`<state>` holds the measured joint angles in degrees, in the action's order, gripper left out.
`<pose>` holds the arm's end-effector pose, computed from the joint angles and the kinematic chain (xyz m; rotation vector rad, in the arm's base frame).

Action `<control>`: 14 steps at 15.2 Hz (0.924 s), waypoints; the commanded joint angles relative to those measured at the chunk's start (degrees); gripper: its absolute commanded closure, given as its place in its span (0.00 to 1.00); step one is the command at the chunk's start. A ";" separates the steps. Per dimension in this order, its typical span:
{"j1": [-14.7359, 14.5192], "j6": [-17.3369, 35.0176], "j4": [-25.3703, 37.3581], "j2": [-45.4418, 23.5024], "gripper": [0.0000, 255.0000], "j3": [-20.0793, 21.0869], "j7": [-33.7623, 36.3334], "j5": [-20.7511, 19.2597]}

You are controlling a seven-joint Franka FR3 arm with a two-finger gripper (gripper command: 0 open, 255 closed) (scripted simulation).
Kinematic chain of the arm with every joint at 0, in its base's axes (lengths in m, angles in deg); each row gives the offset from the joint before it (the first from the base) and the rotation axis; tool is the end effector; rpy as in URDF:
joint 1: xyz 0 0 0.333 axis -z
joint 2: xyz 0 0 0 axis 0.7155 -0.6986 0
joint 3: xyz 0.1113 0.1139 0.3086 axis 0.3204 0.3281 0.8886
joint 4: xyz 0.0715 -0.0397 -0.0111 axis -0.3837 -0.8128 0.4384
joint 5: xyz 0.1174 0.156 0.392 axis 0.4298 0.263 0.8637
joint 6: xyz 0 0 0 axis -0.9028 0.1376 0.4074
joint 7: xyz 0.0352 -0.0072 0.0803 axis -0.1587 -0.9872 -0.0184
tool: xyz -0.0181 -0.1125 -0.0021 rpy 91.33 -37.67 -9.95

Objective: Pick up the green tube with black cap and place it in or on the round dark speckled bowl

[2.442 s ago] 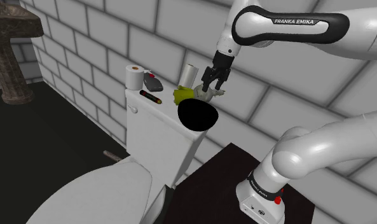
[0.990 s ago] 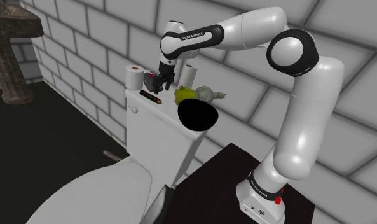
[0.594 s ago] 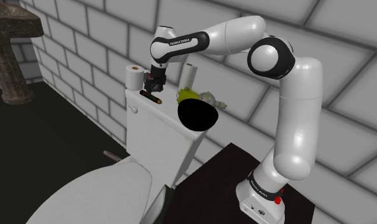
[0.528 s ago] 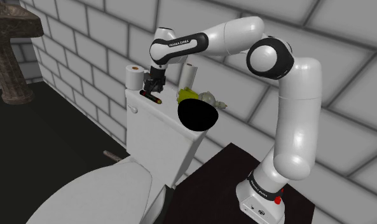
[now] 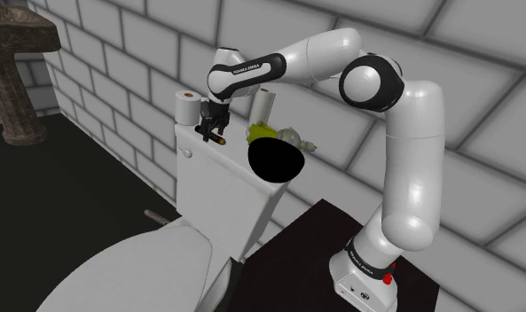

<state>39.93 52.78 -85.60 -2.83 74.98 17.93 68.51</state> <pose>0.7312 0.0993 0.3113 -3.0497 -0.4363 0.0109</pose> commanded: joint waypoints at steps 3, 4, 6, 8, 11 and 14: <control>0.00 0.05 0.00 -0.04 0.00 0.00 -0.01 0.00; 0.00 0.05 0.00 -0.03 0.00 0.00 -0.01 0.00; 0.00 0.05 0.00 -0.03 1.00 0.00 -0.01 0.00; -0.01 0.13 -0.06 -0.05 1.00 0.00 0.00 0.00; 0.00 -0.25 0.39 -0.11 1.00 0.00 0.03 -0.01; 0.00 0.06 -0.01 -0.03 1.00 -0.01 -0.01 0.00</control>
<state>40.02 52.72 -85.34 -2.67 74.83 17.97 68.43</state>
